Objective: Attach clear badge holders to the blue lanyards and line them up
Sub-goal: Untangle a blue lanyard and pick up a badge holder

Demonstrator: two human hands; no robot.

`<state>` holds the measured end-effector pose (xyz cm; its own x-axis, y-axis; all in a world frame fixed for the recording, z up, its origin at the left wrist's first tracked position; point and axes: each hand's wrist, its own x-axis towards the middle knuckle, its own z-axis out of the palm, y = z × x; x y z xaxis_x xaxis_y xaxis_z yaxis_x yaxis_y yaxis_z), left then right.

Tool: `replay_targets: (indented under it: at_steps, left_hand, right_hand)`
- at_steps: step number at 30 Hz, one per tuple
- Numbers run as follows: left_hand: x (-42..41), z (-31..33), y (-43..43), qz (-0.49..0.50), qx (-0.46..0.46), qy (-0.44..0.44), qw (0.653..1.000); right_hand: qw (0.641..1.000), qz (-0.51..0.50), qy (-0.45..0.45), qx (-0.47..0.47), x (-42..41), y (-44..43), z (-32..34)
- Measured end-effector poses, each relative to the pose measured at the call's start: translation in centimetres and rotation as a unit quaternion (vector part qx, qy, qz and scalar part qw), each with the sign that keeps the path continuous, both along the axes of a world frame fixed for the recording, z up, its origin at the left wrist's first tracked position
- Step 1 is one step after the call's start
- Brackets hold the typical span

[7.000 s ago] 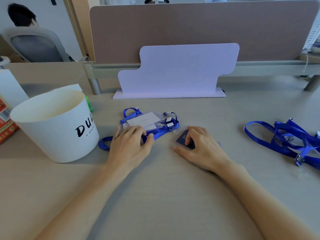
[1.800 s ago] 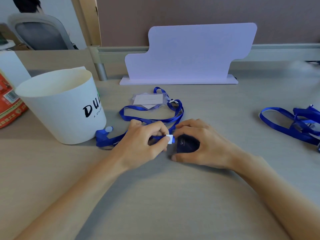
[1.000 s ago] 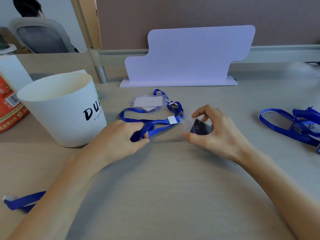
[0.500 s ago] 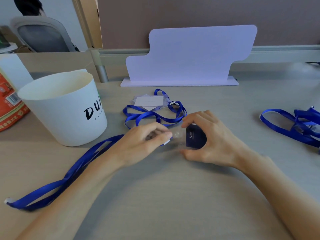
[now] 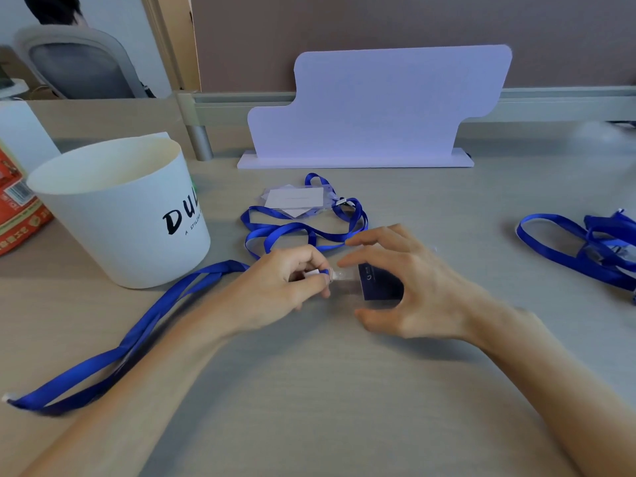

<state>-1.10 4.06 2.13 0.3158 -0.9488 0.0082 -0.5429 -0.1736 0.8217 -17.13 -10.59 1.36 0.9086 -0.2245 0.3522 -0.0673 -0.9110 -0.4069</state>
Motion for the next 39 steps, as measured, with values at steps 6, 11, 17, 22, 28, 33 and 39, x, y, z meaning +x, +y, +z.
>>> replay_targets:
  at_steps: [6,11,17,22,28,33,39]
  left_hand:
    - [-0.3,0.0,0.0,-0.006,0.003,-0.008,1.0]
    - [-0.4,-0.1,0.0,0.002,0.017,-0.016,1.0]
    - [-0.5,-0.1,0.0,-0.001,0.033,-0.027,0.999]
    - [-0.6,-0.2,-0.1,-0.002,0.04,-0.031,0.999]
    - [-0.6,0.0,0.0,0.002,0.045,-0.027,0.999]
    - [-0.5,-0.2,-0.1,-0.01,0.048,-0.012,0.999]
    - [-0.3,-0.3,-0.1,-0.02,0.051,-0.009,0.998]
  right_hand:
    - [0.999,-0.015,-0.039,0.028,0.7,0.3,-0.7]
    - [0.998,-0.012,-0.065,0.021,0.9,0.6,-0.8]
    - [0.998,-0.009,-0.052,0.016,0.7,1.0,-0.4]
    - [0.999,-0.024,-0.034,0.009,0.7,1.2,-0.3]
    - [0.999,-0.036,-0.036,0.001,0.7,1.5,-0.1]
    - [0.999,-0.033,-0.008,0.029,0.6,1.6,0.3]
    - [0.998,-0.035,0.017,0.052,0.7,1.7,0.3]
